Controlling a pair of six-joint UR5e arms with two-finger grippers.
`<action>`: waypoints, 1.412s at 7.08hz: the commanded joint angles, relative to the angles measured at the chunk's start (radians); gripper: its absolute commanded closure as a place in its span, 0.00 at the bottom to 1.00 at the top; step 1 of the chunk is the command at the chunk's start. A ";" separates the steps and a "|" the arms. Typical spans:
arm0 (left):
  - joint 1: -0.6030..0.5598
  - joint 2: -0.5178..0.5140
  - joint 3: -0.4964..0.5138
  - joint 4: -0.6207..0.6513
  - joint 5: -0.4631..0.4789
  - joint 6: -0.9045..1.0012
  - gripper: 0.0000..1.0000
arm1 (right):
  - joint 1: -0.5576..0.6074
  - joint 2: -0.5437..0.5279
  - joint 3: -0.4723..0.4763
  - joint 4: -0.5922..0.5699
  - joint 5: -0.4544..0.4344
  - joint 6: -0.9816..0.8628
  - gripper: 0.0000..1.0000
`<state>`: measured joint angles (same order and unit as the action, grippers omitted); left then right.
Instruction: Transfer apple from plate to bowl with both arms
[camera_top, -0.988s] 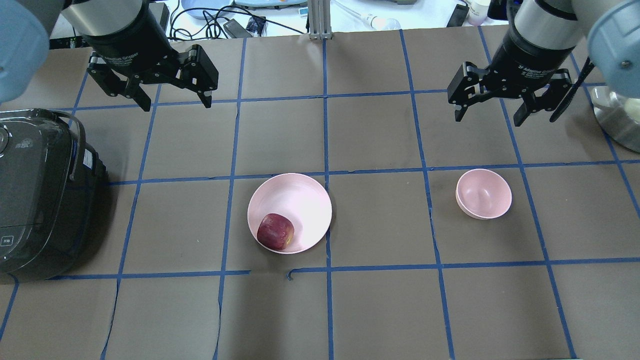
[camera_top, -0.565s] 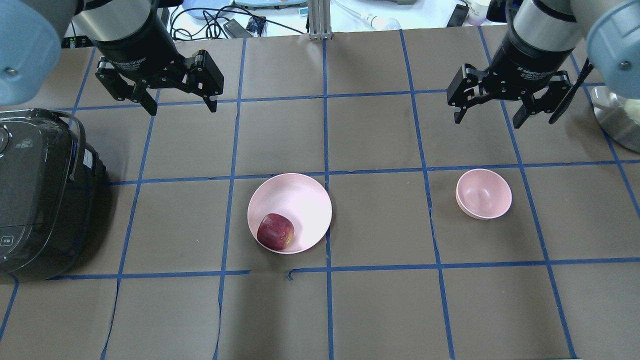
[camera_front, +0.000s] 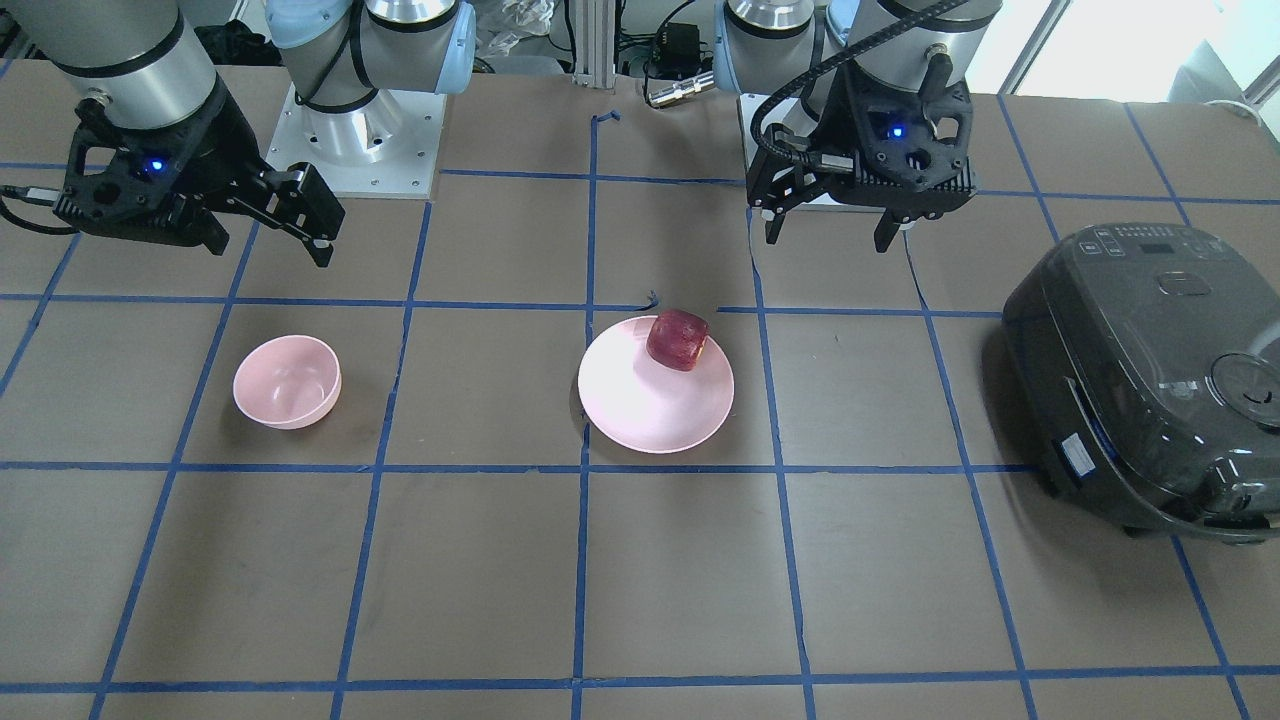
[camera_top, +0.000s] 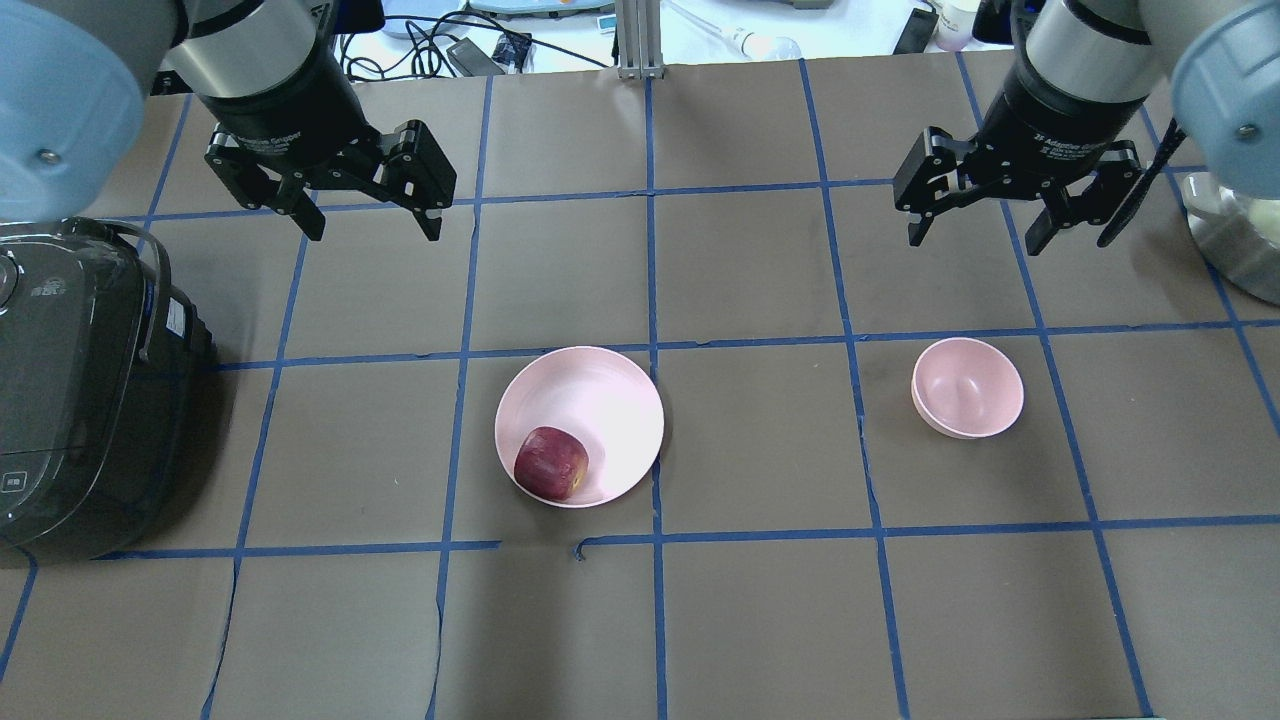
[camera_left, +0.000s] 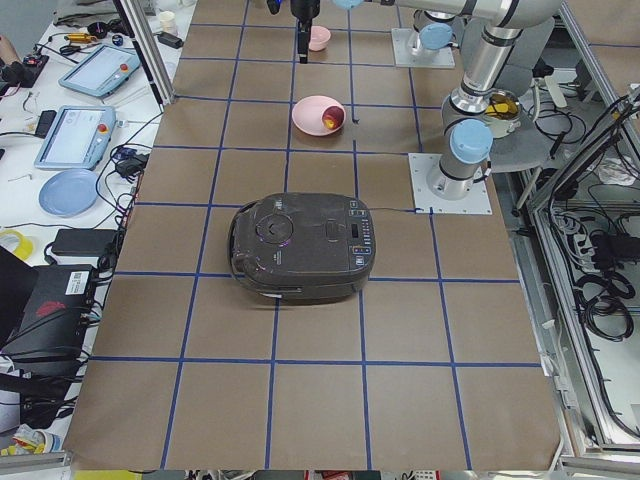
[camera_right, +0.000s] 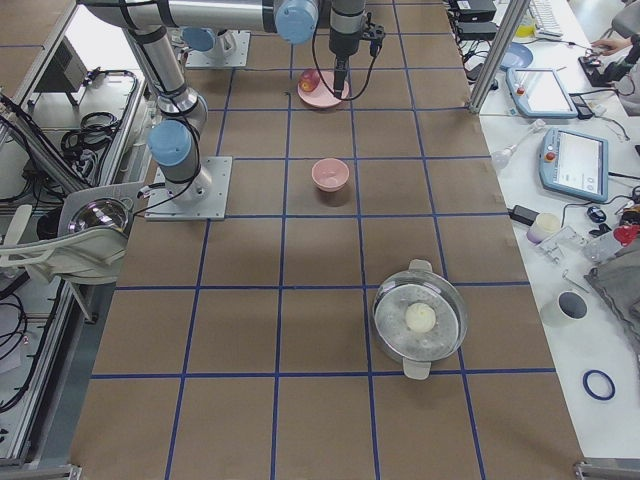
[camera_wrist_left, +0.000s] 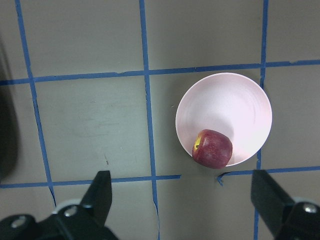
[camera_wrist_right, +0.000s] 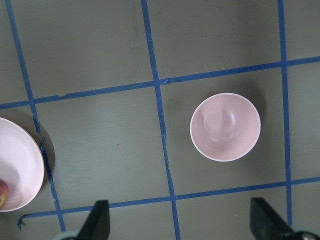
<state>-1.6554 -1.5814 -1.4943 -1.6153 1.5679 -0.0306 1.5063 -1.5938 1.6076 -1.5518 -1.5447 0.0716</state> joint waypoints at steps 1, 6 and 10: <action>-0.003 0.000 0.000 0.000 0.001 0.003 0.00 | 0.000 0.000 0.000 -0.001 0.000 0.000 0.00; -0.162 -0.037 -0.240 0.173 0.015 0.043 0.00 | -0.114 0.093 0.006 -0.014 0.009 -0.167 0.00; -0.234 -0.084 -0.576 0.585 0.017 0.086 0.00 | -0.305 0.214 0.193 -0.280 0.026 -0.461 0.00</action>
<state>-1.8668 -1.6473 -1.9695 -1.1507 1.5844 0.0301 1.2272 -1.4269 1.7154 -1.6958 -1.5202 -0.3577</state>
